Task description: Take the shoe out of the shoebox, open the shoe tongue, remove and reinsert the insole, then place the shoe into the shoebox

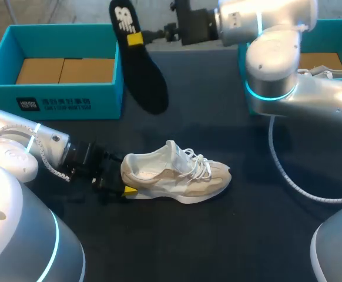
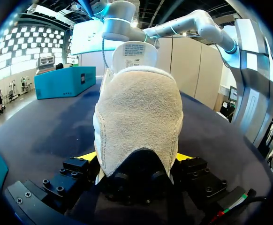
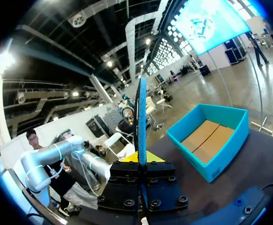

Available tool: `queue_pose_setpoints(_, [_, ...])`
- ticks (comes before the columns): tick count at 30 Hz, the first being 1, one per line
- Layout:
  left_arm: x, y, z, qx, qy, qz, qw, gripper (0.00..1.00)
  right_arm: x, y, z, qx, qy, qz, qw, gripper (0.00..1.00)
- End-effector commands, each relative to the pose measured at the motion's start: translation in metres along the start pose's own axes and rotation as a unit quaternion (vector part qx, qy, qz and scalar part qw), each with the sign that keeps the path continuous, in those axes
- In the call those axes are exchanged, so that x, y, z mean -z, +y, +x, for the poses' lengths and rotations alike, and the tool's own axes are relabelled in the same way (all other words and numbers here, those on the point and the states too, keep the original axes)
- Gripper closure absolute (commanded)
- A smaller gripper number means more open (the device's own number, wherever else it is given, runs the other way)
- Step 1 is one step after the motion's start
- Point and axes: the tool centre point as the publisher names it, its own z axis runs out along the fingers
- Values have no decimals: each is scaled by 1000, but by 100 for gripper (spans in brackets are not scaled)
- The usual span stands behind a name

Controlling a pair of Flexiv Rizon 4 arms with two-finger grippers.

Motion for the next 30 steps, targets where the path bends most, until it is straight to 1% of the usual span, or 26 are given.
queue_pose_setpoints(1, [-1, 1, 0, 0, 0, -1, 1000, 100, 30, 10, 1, 2, -1, 9, 1000, 100])
queue_pose_setpoints(4, [-1, 1, 0, 0, 0, -1, 1000, 100, 46, 16, 2, 4, -6, 2, 1000, 100])
queue_pose_setpoints(9, [-1, 1, 0, 0, 0, -1, 1000, 100, 74, 26, 8, 12, -14, -17, 1000, 100])
queue_pose_setpoints(12, [-1, 1, 0, 0, 0, -1, 1000, 100, 89, 31, 12, 17, -14, -20, 1000, 100])
queue_pose_setpoints(15, [-1, 1, 0, 0, 0, -1, 1000, 100, 99, 33, 16, 20, -16, -21, 999, 100])
queue_pose_setpoints(20, [-1, 1, 0, 0, 0, -1, 1000, 100, 115, 28, 24, 20, -22, -22, 999, 100])
queue_pose_setpoints(25, [-1, 1, 0, 0, 0, -1, 1000, 100, 125, 20, 37, 13, -26, -29, 999, 100])
queue_pose_setpoints(28, [-1, 1, 0, 0, 0, -1, 1000, 100, 130, 15, 42, 7, -33, -23, 999, 100])
queue_pose_setpoints(29, [-1, 1, 0, 0, 0, -1, 1000, 100, 132, 12, 44, 5, -31, -24, 999, 100])
queue_pose_setpoints(30, [-1, 1, 0, 0, 0, -1, 1000, 100, 133, 11, 46, 12, -30, -35, 999, 100])
